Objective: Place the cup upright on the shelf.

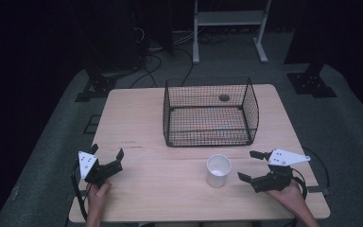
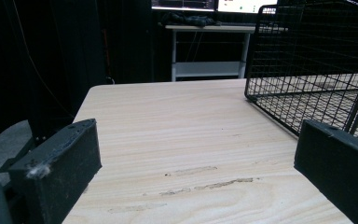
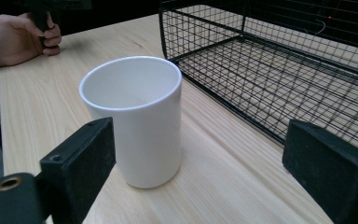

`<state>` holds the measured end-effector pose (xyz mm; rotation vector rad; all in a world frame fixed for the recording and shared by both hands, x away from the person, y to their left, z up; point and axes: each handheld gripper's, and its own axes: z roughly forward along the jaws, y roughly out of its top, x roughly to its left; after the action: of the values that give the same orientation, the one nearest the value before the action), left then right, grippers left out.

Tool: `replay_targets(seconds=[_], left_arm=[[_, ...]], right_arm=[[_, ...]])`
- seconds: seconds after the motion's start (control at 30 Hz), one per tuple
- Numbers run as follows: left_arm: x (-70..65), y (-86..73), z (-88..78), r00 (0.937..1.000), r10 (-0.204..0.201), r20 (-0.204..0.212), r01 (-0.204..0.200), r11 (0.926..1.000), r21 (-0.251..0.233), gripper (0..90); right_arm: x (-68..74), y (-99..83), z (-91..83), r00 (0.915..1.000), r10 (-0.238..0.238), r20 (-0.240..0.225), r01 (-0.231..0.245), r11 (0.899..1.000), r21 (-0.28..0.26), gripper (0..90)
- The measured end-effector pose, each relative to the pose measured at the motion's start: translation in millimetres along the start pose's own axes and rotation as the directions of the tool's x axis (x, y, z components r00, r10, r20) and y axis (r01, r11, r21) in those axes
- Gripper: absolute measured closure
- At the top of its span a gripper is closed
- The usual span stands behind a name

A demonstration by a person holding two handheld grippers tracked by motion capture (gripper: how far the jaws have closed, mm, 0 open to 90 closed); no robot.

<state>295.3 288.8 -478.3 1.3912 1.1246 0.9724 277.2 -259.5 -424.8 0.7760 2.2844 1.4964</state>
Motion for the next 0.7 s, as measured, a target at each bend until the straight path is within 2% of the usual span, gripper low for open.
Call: replay_targets(seconds=[0.7], left_arm=[[0.2, 0.0, 0.0, 1.0000, -0.002, 0.000, 0.002, 1.0000, 0.000, 0.0]], right_arm=[[16.2, 11.2, 28.8, 0.9950, -0.036, -0.093, 0.039, 0.999, 0.032, 6.1]])
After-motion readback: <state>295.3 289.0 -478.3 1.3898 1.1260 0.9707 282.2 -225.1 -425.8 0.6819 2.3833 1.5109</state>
